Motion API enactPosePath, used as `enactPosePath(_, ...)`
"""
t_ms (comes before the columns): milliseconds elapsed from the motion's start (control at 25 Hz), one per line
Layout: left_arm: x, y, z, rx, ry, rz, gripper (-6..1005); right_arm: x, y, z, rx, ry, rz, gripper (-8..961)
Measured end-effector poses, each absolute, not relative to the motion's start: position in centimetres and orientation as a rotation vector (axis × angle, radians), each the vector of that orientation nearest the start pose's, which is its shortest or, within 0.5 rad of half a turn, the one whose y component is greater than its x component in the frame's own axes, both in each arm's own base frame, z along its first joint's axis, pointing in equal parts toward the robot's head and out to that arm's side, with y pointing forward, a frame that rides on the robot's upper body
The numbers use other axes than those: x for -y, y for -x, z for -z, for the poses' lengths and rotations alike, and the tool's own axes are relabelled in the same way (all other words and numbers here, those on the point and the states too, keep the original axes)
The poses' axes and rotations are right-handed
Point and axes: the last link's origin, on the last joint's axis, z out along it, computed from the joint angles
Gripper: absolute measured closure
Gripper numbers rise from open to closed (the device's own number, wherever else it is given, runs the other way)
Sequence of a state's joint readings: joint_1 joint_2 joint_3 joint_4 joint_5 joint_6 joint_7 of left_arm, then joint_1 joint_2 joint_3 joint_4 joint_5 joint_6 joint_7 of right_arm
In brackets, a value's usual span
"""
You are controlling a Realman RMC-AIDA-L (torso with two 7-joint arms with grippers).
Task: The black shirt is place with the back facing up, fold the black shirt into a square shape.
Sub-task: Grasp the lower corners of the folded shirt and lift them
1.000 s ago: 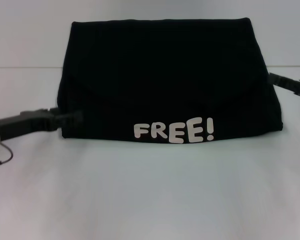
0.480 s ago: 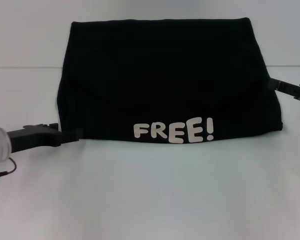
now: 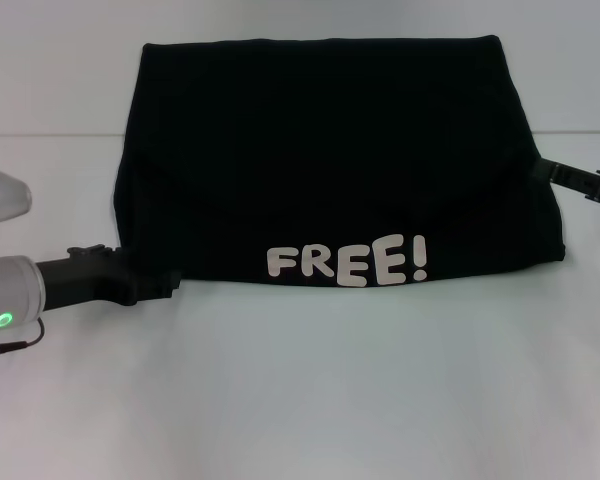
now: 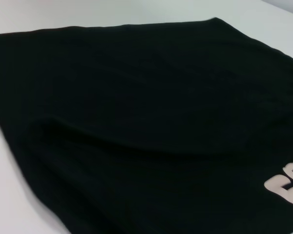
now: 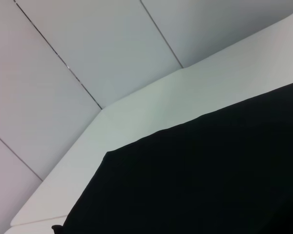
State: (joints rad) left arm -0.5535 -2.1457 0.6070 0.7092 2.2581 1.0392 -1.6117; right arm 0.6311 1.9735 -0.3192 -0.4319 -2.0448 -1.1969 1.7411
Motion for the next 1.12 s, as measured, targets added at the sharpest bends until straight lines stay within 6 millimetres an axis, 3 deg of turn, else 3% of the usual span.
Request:
enactPosePath(760, -37.54, 31.73, 0.45, 0.891, 2.296, 0.191, 160, -38.94, -31.68, -5.16, -1.305, 2.028, -0.832, 280)
enactPosePath(1120, -37.79, 31.57, 0.61, 0.867, 2.305, 0.160, 545, -39.07, -31.61, -5.37, -1.297, 2.028, -0.832, 281)
